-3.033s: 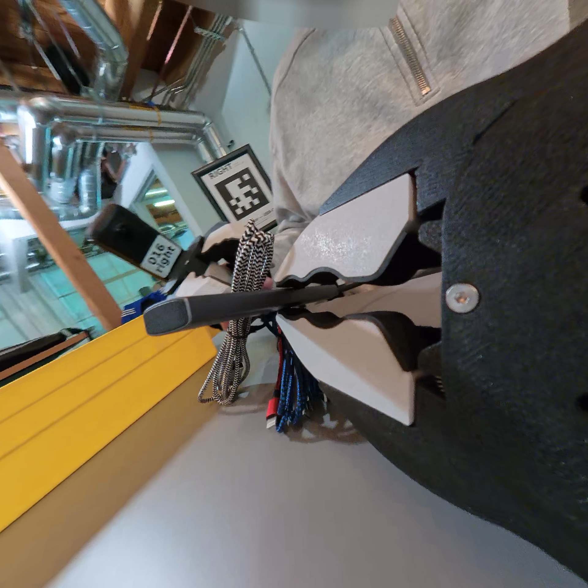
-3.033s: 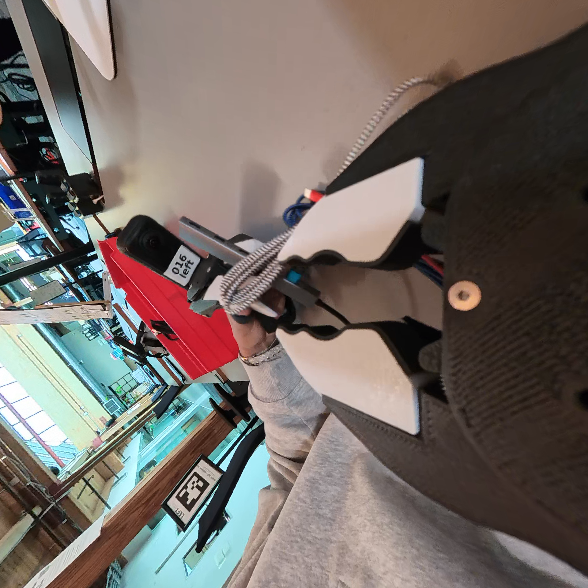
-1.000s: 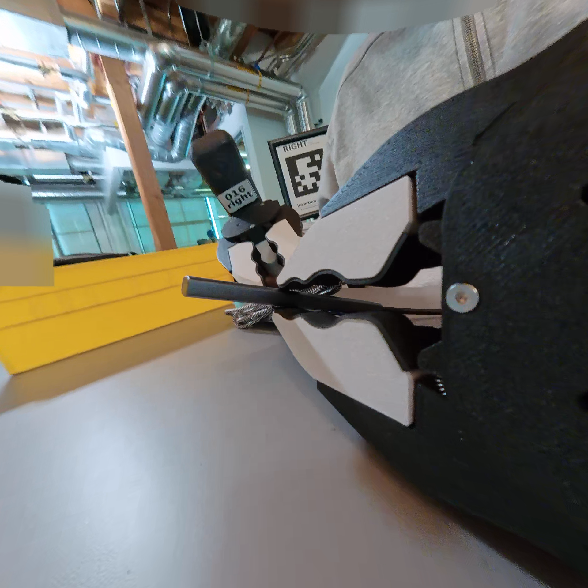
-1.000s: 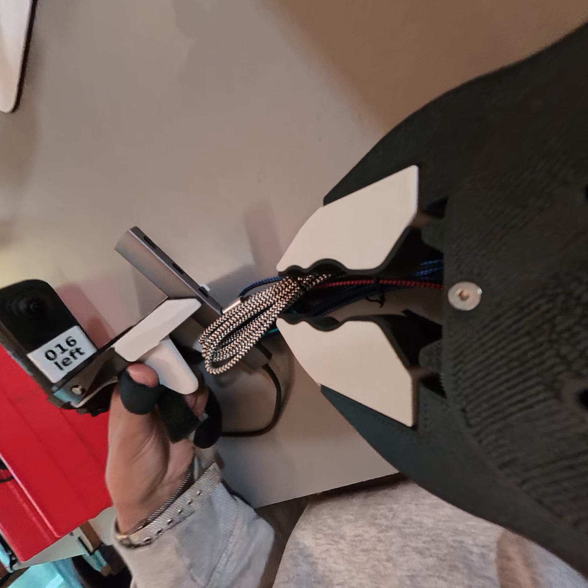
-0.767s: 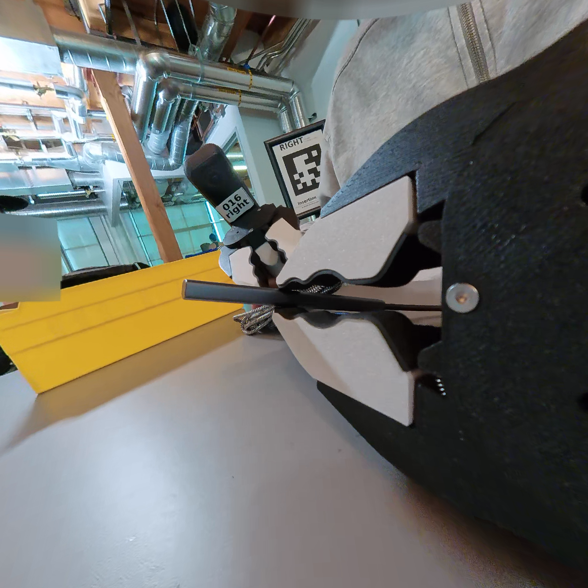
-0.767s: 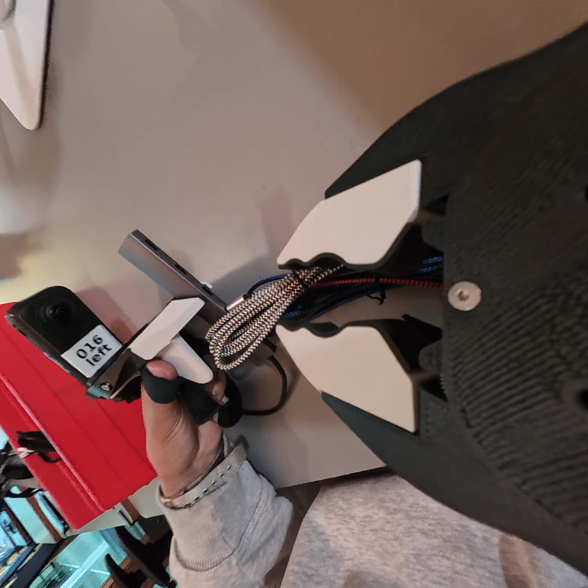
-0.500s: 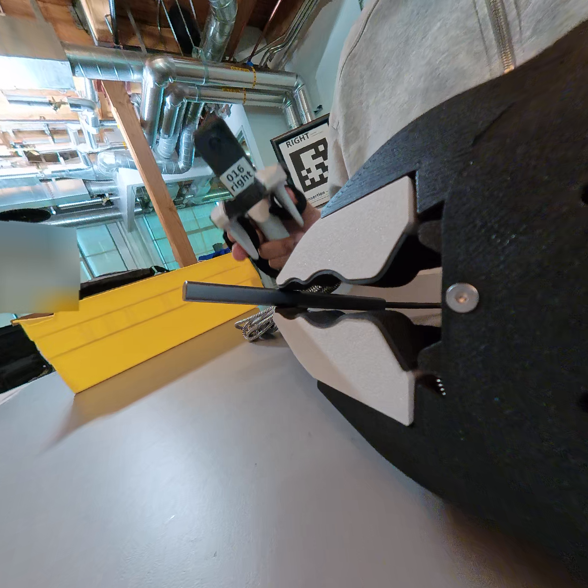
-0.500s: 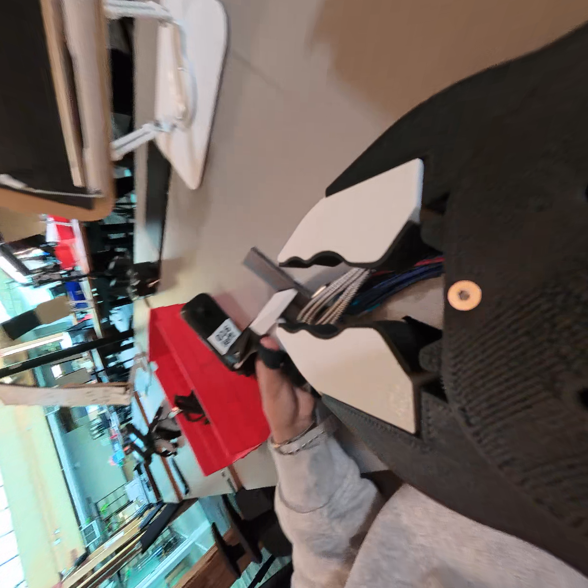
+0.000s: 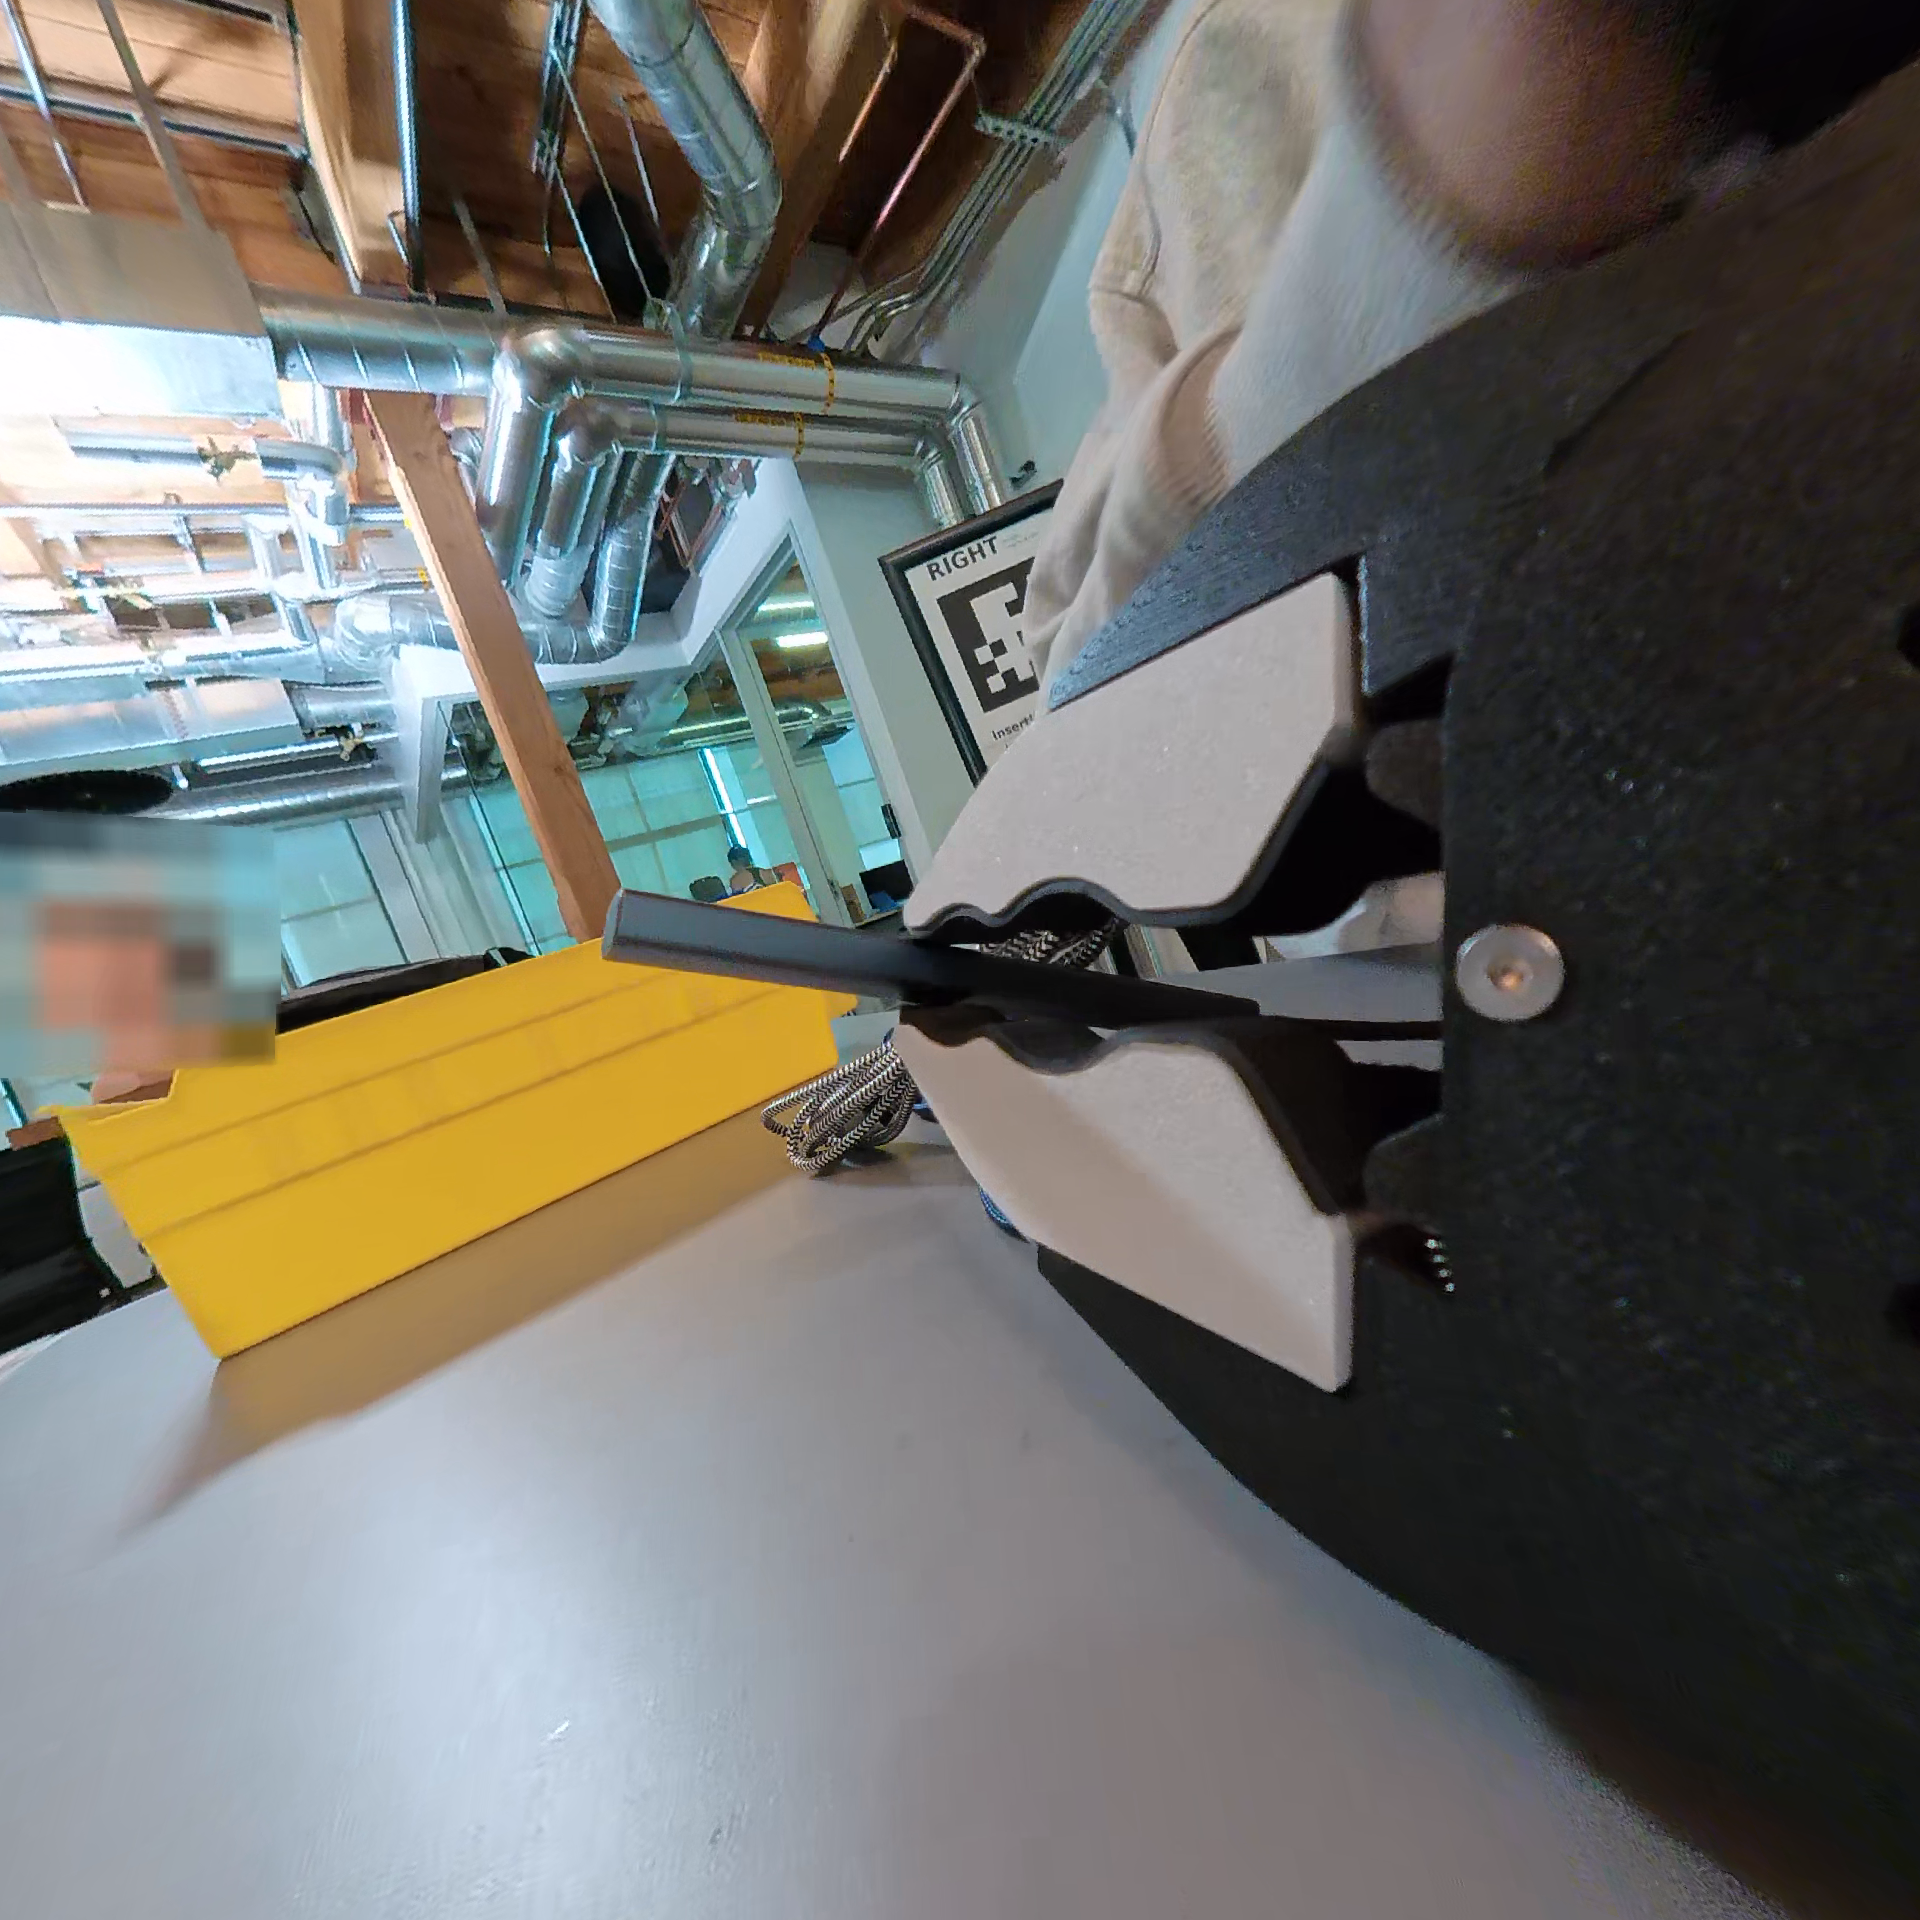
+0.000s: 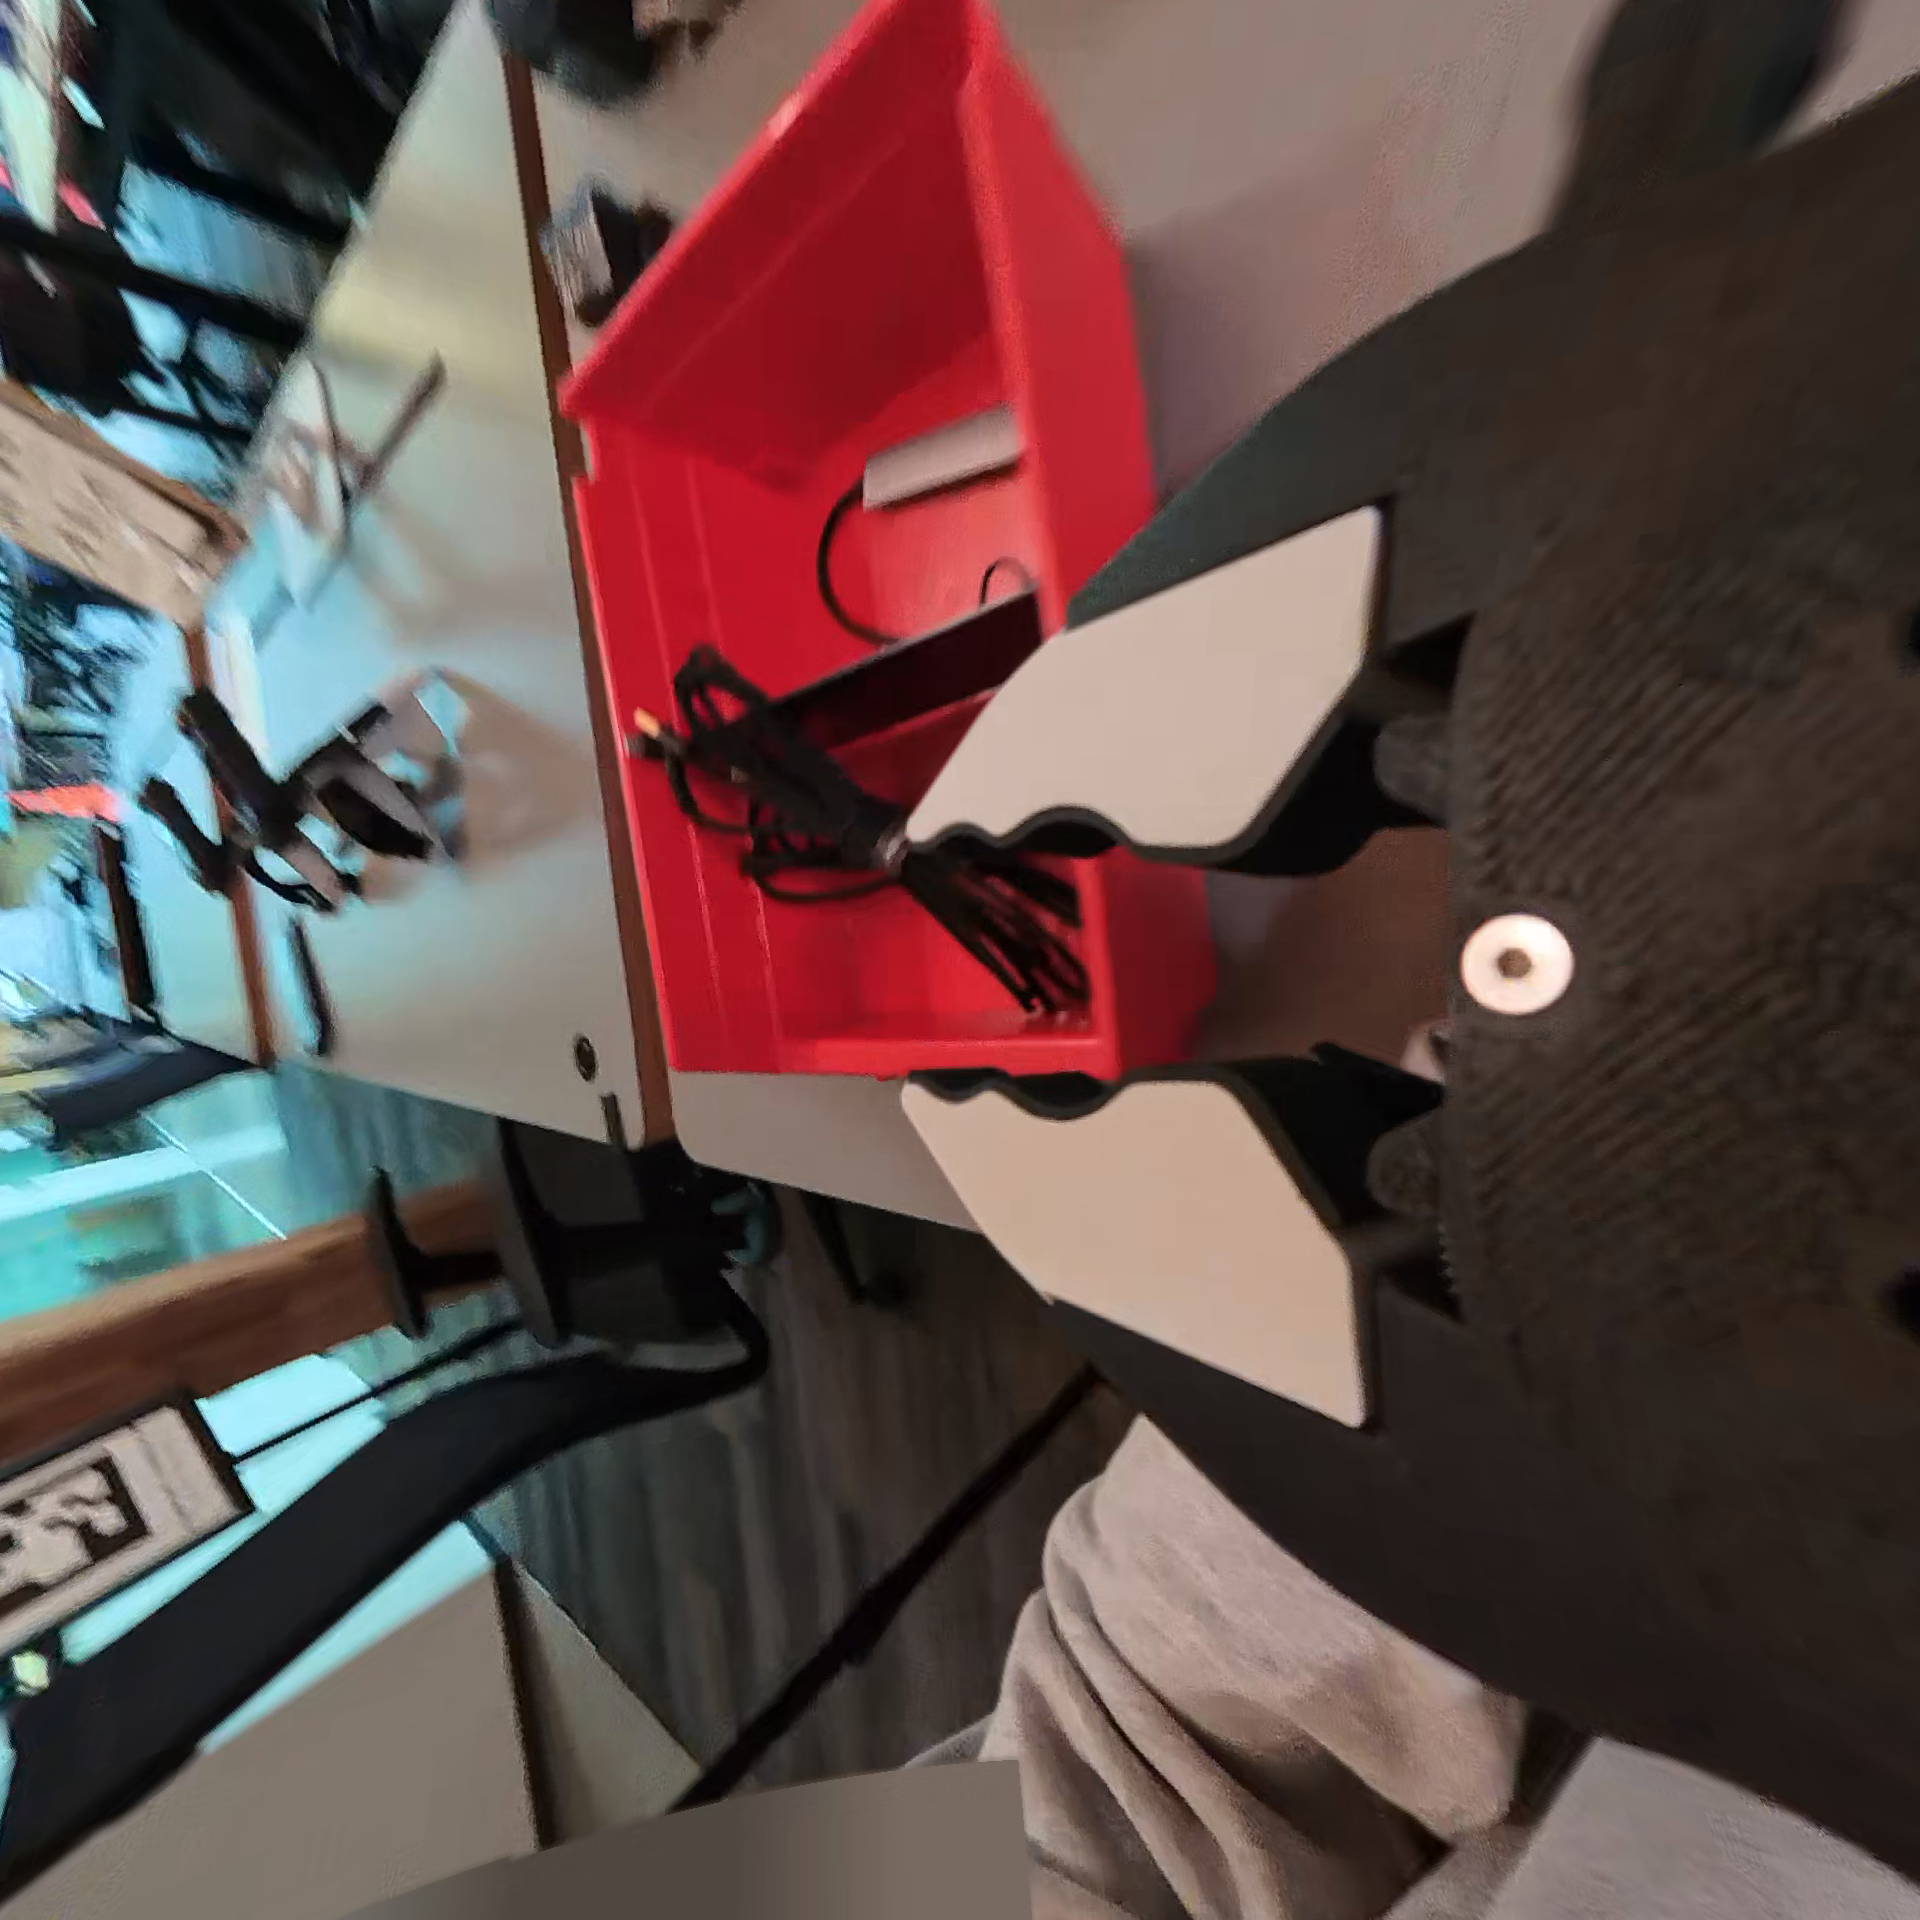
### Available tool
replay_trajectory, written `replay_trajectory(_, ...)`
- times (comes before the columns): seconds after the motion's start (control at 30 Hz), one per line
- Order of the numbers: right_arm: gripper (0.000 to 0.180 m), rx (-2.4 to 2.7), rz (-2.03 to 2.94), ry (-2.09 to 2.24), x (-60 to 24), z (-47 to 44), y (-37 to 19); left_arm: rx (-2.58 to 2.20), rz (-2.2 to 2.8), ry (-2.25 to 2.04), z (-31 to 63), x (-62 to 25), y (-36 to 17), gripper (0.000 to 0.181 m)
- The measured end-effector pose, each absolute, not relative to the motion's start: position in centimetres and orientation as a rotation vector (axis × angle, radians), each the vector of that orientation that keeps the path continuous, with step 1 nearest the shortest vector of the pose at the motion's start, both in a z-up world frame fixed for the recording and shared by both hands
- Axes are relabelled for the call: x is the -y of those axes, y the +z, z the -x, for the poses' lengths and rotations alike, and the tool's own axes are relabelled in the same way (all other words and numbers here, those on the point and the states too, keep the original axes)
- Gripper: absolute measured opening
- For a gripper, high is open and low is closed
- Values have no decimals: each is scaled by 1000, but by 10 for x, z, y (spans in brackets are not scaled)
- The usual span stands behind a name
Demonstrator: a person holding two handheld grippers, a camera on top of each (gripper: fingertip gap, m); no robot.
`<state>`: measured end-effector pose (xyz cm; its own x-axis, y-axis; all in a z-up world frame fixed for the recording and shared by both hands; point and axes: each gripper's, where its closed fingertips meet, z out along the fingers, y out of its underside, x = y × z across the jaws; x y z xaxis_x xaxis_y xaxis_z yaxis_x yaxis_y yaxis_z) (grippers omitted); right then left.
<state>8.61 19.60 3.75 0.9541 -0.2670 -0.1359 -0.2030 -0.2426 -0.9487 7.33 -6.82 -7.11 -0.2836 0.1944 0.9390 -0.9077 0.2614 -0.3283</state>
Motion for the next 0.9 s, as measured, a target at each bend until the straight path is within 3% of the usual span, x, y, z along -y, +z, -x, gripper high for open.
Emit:
replay_trajectory(0.23,44,-256,2270,-87,-296,-119,-19,1382,-719,1256,-78,68,-68,13)
replay_trajectory(0.5,38,-311,2788,-261,-299,-145,-94,1331,-719,1247,-84,67,-65,13)
replay_trajectory(0.67,22,-307,2679,-254,-298,-150,-71,1322,-721,1239,-84,67,-65,13)
replay_trajectory(0.9,18,-379,2264,-366,-250,-168,25,1319,-721,1236,-85,68,-65,13)
